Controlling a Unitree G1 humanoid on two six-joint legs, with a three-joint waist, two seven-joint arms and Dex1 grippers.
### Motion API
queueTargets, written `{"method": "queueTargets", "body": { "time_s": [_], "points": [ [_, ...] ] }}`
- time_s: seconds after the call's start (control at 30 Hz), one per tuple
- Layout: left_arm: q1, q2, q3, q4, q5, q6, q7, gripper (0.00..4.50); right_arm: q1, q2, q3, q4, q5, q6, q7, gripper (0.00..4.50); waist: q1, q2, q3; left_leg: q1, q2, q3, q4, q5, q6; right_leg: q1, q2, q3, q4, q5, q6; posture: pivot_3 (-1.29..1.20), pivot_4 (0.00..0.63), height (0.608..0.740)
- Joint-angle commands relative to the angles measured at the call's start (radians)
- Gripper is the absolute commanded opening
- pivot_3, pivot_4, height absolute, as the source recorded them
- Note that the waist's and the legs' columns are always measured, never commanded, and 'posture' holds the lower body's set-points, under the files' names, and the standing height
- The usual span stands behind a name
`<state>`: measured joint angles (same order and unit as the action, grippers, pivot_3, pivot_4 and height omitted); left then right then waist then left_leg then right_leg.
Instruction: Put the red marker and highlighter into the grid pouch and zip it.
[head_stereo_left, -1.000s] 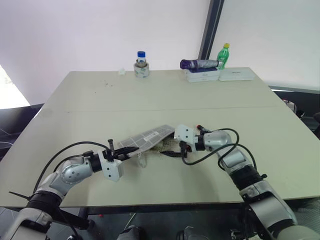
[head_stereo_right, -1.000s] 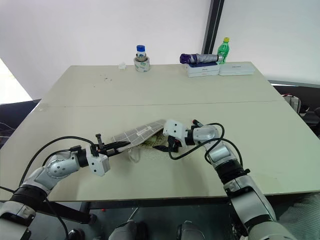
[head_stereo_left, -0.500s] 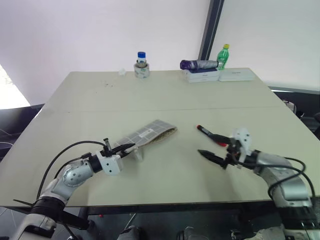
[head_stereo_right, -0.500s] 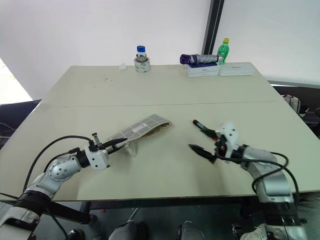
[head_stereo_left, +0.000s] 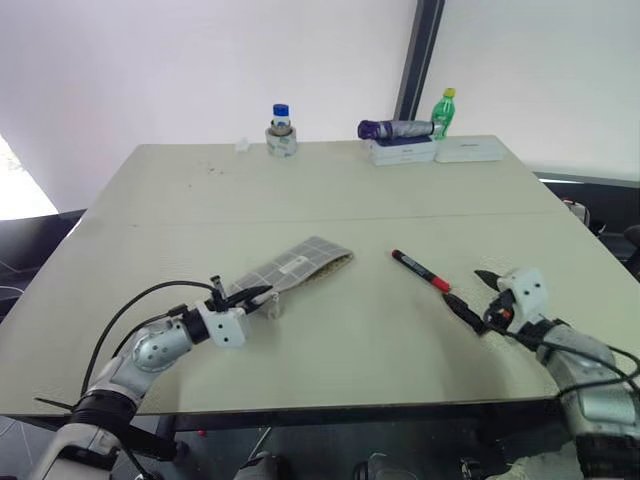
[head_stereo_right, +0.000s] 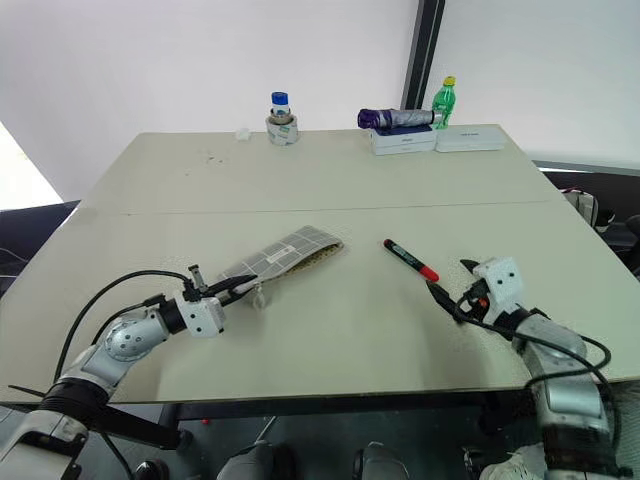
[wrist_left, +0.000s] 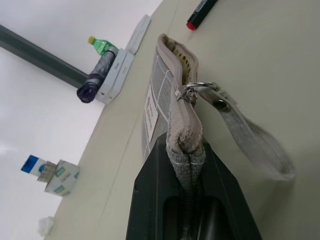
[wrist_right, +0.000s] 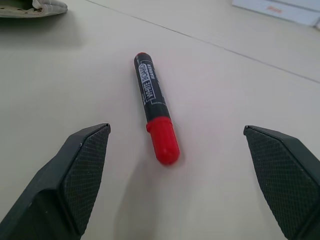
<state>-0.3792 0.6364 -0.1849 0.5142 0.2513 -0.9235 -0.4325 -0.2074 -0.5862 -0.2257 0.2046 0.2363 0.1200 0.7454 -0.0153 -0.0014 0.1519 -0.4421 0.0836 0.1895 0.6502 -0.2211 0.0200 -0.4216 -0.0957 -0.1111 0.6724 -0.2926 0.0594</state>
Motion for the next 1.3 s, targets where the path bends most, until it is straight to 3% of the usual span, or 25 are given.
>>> {"method": "queueTargets", "body": {
  "time_s": [0.03, 0.13, 0.23, 0.43, 0.47, 0.63, 0.83, 1.3],
  "points": [
    [-0.001, 0.007, 0.012, -0.025, -0.002, -0.006, 0.006, 0.0, -0.08, -0.012, 0.016, 0.087, 0.001, 0.03, 0.011, 4.44, 0.001, 0.0, 0.0, 0.0, 0.0, 0.0, 0.0, 0.0, 0.0, 0.0, 0.0, 0.0, 0.0, 0.0, 0.0, 0.0, 0.15, 0.74],
    [0.019, 0.012, 0.015, -0.053, 0.006, -0.002, 0.009, 0.0, -0.144, -0.017, 0.039, 0.165, -0.007, 0.059, 0.016, 4.44, 0.001, 0.0, 0.0, 0.0, 0.0, 0.001, 0.0, 0.001, -0.002, 0.0, 0.0, 0.0, 0.0, 0.0, 0.0, 0.0, 0.15, 0.74],
    [0.046, 0.015, 0.024, -0.087, 0.005, 0.013, 0.012, 0.0, -0.193, -0.019, 0.042, 0.23, 0.002, 0.128, 0.015, 3.59, 0.0, 0.0, 0.0, 0.0, 0.0, 0.001, 0.0, 0.001, -0.002, 0.0, 0.0, 0.0, 0.0, 0.0, 0.0, 0.0, 0.15, 0.74],
    [0.065, 0.017, 0.031, -0.115, 0.007, 0.038, 0.017, 0.0, -0.15, -0.04, 0.077, 0.154, 0.027, 0.176, 0.111, 0.43, 0.001, 0.0, 0.0, 0.0, 0.001, 0.0, 0.0, 0.001, -0.001, 0.0, 0.0, 0.0, 0.0, 0.0, 0.0, 0.0, 0.15, 0.74],
    [0.064, 0.017, 0.03, -0.114, 0.01, 0.037, 0.018, 0.0, -0.14, -0.045, 0.087, 0.125, 0.033, 0.184, 0.135, 0.27, 0.001, 0.0, 0.0, 0.0, 0.001, 0.0, 0.0, 0.001, -0.001, 0.0, 0.0, 0.0, 0.0, 0.0, 0.0, 0.0, 0.15, 0.74],
    [0.043, 0.003, 0.022, -0.102, 0.013, 0.042, 0.019, 0.0, -0.058, -0.072, 0.134, -0.164, 0.15, 0.283, 0.291, 0.27, 0.001, 0.0, 0.0, 0.0, 0.001, 0.0, 0.0, 0.0, 0.0, 0.0, 0.0, 0.0, 0.0, 0.0, 0.0, 0.0, 0.15, 0.74],
    [0.012, -0.012, 0.014, -0.085, 0.022, 0.034, 0.018, 0.0, -0.036, -0.063, 0.189, -0.345, 0.19, 0.383, 0.288, 0.27, 0.005, 0.0, 0.0, 0.0, 0.001, -0.001, 0.0, 0.0, 0.001, 0.0, -0.001, 0.0, 0.0, 0.0, 0.0, 0.0, 0.15, 0.74],
    [-0.009, 0.004, -0.012, -0.101, 0.079, -0.016, 0.006, 0.0, -0.257, -0.006, 0.352, -0.15, 0.031, 0.223, 0.286, 0.27, 0.001, 0.0, 0.0, -0.001, 0.0, 0.0, 0.001, -0.001, 0.001, 0.0, -0.001, 0.0, 0.0, 0.0, 0.0, 0.0, 0.15, 0.74]
  ]
}}
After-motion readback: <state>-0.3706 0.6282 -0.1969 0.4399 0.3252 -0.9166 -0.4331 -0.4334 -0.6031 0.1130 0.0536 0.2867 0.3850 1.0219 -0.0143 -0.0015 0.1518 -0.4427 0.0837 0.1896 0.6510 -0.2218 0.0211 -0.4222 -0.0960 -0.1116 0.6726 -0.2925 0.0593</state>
